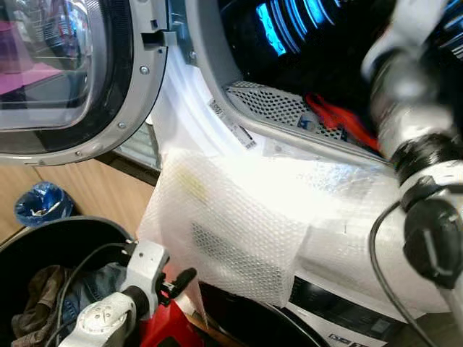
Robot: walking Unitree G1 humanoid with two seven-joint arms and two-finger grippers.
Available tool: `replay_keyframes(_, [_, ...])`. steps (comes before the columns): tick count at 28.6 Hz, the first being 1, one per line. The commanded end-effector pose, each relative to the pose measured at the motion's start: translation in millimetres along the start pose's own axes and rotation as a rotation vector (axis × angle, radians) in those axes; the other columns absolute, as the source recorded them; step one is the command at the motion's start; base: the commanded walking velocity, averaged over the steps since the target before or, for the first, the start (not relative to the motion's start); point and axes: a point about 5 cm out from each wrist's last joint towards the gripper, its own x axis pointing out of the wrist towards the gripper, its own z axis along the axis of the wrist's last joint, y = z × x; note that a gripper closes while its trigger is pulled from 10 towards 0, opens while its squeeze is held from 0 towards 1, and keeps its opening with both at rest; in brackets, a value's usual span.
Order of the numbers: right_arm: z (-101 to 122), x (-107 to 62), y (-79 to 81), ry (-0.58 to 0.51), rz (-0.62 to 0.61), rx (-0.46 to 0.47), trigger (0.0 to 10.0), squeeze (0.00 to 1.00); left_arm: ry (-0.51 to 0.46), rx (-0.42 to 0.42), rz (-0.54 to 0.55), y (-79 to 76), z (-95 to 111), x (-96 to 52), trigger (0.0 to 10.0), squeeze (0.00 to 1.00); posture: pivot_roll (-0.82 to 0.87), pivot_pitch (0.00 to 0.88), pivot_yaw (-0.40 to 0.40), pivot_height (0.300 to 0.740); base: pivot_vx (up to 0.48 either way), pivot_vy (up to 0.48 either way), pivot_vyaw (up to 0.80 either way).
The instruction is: Clothes washing
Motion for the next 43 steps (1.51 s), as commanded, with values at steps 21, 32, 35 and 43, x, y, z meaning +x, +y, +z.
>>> replay_keyframes(21, [28,1.5,-17.6,-0.130,-0.082,0.152,10.0,1.00,0.006,0.009,-0.018,1.1,4,3.6,10.0,0.00,0.14,0.096,-0.036,0.740,0.000,0.000,0.00])
replay_keyframes(32, [14,0.9,-1.2,-0.074,0.003,0.009,10.0,1.00,0.000,0.004,-0.010,0.4,3,4.2,10.0,0.00,0.13,0.096,-0.037,0.740,0.000,0.000,0.00])
replay_keyframes(35, [-30,-6.0,23.5,0.095,0.144,-0.047,10.0,1.00,0.003,0.004,-0.024,-1.3,3,5.0,10.0,0.00,0.13,0.096,-0.036,0.740,0.000,0.000,0.00])
replay_keyframes(43, [65,-8.2,-13.9,-0.474,0.035,0.372,10.0,0.00,-0.006,0.005,-0.013,-0.7,4,4.4,10.0,0.00,0.14,0.097,-0.043,0.740,0.000,0.000,0.00])
